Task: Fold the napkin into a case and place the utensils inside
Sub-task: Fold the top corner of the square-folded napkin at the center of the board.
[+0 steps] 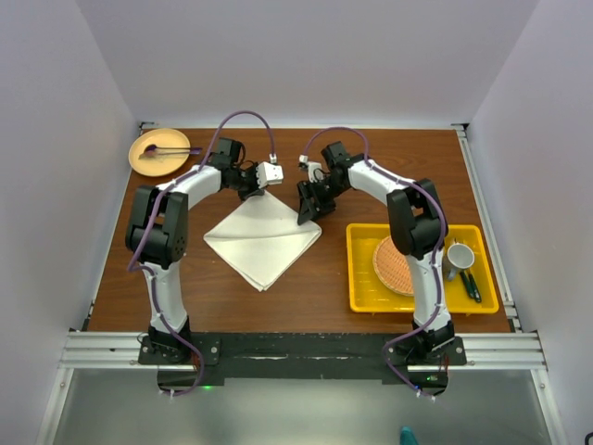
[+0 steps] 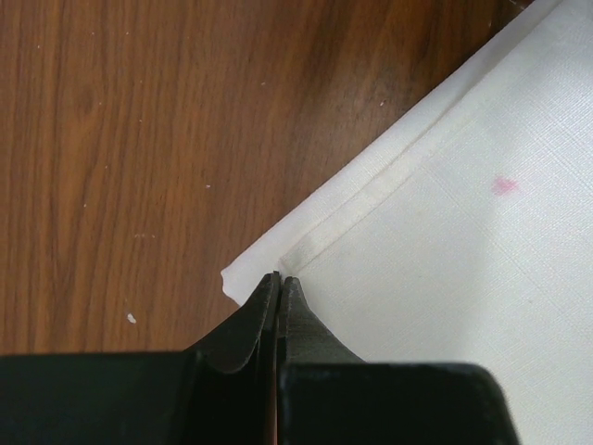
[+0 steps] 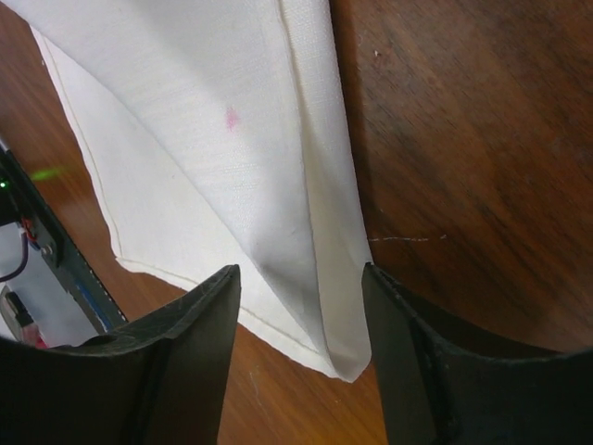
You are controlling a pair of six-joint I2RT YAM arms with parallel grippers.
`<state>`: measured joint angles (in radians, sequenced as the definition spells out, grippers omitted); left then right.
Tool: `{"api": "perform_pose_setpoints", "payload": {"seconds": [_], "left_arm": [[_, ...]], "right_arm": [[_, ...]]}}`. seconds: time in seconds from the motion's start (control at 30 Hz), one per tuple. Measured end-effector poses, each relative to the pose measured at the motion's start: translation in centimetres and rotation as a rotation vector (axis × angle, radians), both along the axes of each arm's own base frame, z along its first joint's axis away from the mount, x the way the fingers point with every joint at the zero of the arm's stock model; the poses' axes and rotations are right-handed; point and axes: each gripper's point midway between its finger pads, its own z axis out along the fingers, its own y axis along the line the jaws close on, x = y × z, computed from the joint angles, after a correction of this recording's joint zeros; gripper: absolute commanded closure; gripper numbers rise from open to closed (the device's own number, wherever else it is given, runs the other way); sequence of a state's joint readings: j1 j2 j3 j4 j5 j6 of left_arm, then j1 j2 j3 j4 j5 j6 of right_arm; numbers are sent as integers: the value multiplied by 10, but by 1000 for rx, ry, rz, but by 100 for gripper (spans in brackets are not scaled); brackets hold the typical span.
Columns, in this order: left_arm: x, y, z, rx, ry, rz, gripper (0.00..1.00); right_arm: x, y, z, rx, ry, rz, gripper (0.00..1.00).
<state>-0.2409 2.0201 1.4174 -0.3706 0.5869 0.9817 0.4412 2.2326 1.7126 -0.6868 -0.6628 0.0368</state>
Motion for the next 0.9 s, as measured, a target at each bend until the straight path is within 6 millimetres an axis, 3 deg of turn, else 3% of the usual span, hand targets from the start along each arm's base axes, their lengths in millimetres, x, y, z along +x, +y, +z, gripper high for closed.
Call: {"api": "perform_pose_setpoints", "payload": {"seconds": [0.3, 0.63, 0.73, 0.9], "left_arm": [[2, 0, 1, 1, -17, -7, 100], [2, 0, -5, 9, -18, -20, 100], [1, 0, -10, 12, -11, -20, 100], [3, 0, -14, 13, -9, -20, 100]], "right_arm": [[11, 6, 35, 64, -89, -19, 62], [18, 38, 49, 164, -83, -74, 66], [13, 51, 46, 188, -57, -81, 66], [11, 62, 20, 183, -2, -102, 67]]}}
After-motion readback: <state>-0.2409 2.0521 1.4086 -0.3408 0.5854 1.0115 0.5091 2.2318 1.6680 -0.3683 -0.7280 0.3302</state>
